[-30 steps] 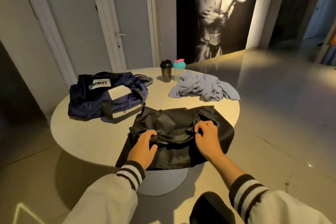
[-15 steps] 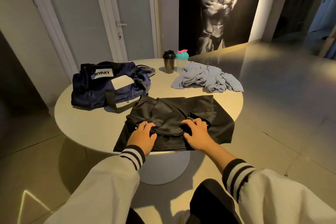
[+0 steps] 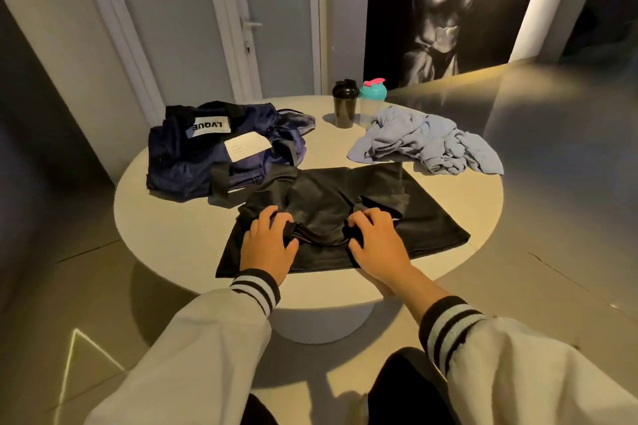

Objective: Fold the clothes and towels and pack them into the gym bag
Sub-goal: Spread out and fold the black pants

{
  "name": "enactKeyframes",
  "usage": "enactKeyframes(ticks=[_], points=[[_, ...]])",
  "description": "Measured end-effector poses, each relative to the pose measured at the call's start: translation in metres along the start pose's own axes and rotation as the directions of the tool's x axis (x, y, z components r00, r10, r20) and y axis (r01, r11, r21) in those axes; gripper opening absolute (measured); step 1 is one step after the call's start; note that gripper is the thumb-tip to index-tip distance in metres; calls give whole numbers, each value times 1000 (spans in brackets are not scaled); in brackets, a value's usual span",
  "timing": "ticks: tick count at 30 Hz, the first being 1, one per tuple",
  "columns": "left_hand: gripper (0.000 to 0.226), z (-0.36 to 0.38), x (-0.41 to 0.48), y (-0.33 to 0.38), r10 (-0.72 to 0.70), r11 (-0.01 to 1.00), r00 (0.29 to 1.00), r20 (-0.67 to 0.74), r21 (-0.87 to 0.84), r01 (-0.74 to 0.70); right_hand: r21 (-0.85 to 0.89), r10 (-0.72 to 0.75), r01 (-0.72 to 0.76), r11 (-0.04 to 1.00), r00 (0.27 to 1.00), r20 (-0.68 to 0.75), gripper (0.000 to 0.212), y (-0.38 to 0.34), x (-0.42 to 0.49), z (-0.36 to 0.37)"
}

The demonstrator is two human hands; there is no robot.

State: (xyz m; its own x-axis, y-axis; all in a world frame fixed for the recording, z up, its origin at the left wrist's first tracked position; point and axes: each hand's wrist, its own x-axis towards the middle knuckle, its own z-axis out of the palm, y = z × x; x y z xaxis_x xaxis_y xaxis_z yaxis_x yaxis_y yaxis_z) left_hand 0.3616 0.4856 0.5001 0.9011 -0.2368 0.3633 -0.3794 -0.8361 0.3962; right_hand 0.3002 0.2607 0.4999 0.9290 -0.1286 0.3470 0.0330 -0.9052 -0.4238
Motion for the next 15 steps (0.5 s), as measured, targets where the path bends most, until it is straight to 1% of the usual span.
enactKeyframes(ticks=[2, 4, 6, 7, 9, 11, 13, 15], points=[[33, -4, -3, 4, 41, 997, 998, -47, 75, -38, -26, 21, -22, 999, 999, -27, 36, -5, -6, -2], [25, -7, -7, 11, 63, 996, 995, -80, 68, -57, -36, 41, -43, 998, 998, -38, 50, -10, -13, -4], [21, -7, -12, 20, 76, 997, 996, -39, 24, -75, -32, 90, -91, 995, 995, -45, 60, -12, -21, -5], [20, -6, -15, 24, 92, 996, 996, 0, 22, -92, -34, 127, -129, 991, 991, -50, 62, -11, -24, -6], [18, -4, -20, 30, 116, 993, 991, 72, 16, -118, -62, 210, -212, 975, 977, -47, 57, -7, -26, -8], [20, 0, -20, 28, 147, 989, 984, 100, -13, -147, -41, 286, -288, 957, 957, -52, 46, -4, -27, -8], [26, 1, -20, 26, 181, 984, 973, 141, -15, -180, 8, 329, -331, 944, 936, -122, 37, -3, -28, -6], [28, 3, -21, 24, 211, 977, 962, 174, -1, -215, 53, 329, -325, 944, 924, -194, 31, -3, -30, -3]])
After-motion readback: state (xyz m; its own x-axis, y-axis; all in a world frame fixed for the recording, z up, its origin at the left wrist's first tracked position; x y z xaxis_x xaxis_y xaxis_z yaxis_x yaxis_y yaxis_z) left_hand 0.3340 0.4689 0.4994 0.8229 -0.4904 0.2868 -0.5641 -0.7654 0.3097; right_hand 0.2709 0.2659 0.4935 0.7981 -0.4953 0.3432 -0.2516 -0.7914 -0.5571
